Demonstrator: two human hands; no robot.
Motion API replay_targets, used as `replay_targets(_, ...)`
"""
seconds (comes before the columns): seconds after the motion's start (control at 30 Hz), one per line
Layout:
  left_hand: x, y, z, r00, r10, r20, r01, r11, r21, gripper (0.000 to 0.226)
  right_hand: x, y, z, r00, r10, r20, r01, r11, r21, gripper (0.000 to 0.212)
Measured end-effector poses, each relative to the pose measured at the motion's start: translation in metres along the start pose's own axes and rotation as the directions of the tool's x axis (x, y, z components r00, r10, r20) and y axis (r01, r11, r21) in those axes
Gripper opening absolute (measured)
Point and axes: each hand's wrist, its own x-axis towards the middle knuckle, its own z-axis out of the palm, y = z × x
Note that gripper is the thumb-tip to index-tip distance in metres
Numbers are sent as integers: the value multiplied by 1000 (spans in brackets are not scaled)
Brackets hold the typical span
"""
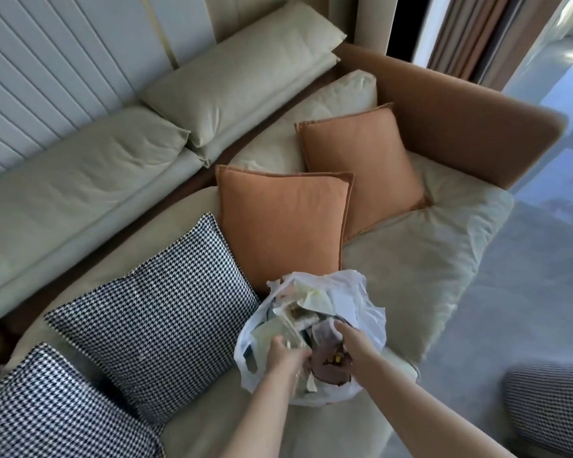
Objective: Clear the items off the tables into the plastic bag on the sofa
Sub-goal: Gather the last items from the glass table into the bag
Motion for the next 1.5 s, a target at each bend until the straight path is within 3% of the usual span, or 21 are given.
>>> replay_targets(0.13,0,1,0,1000,20,-9,-20,1000,-9,69,3,-4,-2,999,-17,47,17,1000,-4,46)
replay_targets(0.23,-7,0,-4,996,80,-44,-76,994,83,57,-2,-7,-5,986,-155,56,165,940,-298,51)
replay_targets(0.33,-15,-1,-15,959,248,-137,-209,947,245,39,-7,-13,-12,945,-311,100,310,758,-574,53)
replay_targets(0.43,-22,-4,-31,844,453,-286,-308,847,433,29,-14,-19,-19,896,-400,191,408,573,-711,53)
replay_targets(0.5,-28,-9,-39,734,540,-412,-259,783,565,27,-15,-17,-22,864,-415,283,475,490,-731,51)
replay_targets(0.57,-29,-16,-44,676,540,-502,-168,776,609,35,-15,-11,-20,850,-380,364,510,421,-751,51)
replay_targets(0.63,-26,-23,-46,730,439,-524,-114,834,540,55,-14,-4,-15,848,-338,409,526,431,-733,50)
replay_targets(0.7,-22,-28,-46,838,235,-492,-82,947,312,70,-10,3,-6,836,-318,447,548,466,-694,50)
replay_targets(0.73,-20,-28,-46,880,143,-454,-69,982,175,68,-9,5,-3,831,-309,463,556,472,-684,50)
replay_targets(0.8,-17,-32,-47,909,74,-410,-63,997,39,40,-6,13,5,820,-280,500,571,479,-667,49)
replay_targets(0.87,-18,-38,-49,897,126,-424,-118,992,46,22,-4,21,12,823,-266,502,562,513,-649,47)
replay_targets(1.1,-41,-25,-60,858,261,-443,-295,956,-7,25,-24,20,29,880,-178,440,356,860,-365,51)
replay_targets(1.27,-44,-16,-63,871,306,-384,-327,945,11,25,-31,11,29,881,-206,426,292,945,-147,47)
replay_targets(1.4,-40,-10,-65,927,290,-237,-290,956,33,21,-31,2,15,874,-301,383,408,881,-240,40)
replay_targets(1.47,-38,-3,-65,935,287,-208,-287,957,29,16,-31,-15,3,841,-445,309,541,713,-447,39)
replay_targets(1.5,-37,1,-63,936,286,-204,-284,958,37,15,-29,-24,-6,791,-542,283,594,570,-568,37)
